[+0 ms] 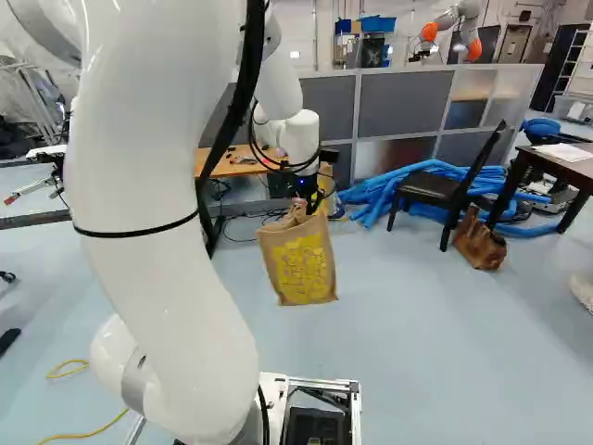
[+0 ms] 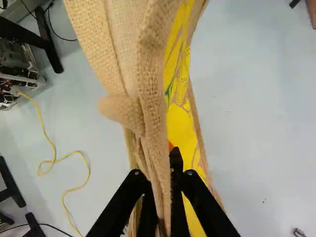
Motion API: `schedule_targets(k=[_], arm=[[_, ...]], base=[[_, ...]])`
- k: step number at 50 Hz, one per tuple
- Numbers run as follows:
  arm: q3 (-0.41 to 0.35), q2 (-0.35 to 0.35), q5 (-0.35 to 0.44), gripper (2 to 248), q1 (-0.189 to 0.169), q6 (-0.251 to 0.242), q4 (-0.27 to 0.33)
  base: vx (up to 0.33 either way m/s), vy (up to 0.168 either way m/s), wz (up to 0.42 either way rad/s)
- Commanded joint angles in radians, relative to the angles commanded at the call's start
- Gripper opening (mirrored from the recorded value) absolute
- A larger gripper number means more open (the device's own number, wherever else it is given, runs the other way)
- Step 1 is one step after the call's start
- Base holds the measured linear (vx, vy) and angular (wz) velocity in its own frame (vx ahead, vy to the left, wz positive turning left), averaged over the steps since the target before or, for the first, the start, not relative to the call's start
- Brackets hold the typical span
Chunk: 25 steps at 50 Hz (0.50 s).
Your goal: Pick up the bag on the ground and place it on the table
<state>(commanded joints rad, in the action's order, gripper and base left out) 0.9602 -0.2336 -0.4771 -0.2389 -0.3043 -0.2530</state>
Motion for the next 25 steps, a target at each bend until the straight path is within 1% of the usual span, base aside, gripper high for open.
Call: schedule_targets(k=[25], arm=[[0.014, 0.057, -0.043, 21, 0.006, 0.000, 0.000]], base=[[0.000, 0.000, 0.000]])
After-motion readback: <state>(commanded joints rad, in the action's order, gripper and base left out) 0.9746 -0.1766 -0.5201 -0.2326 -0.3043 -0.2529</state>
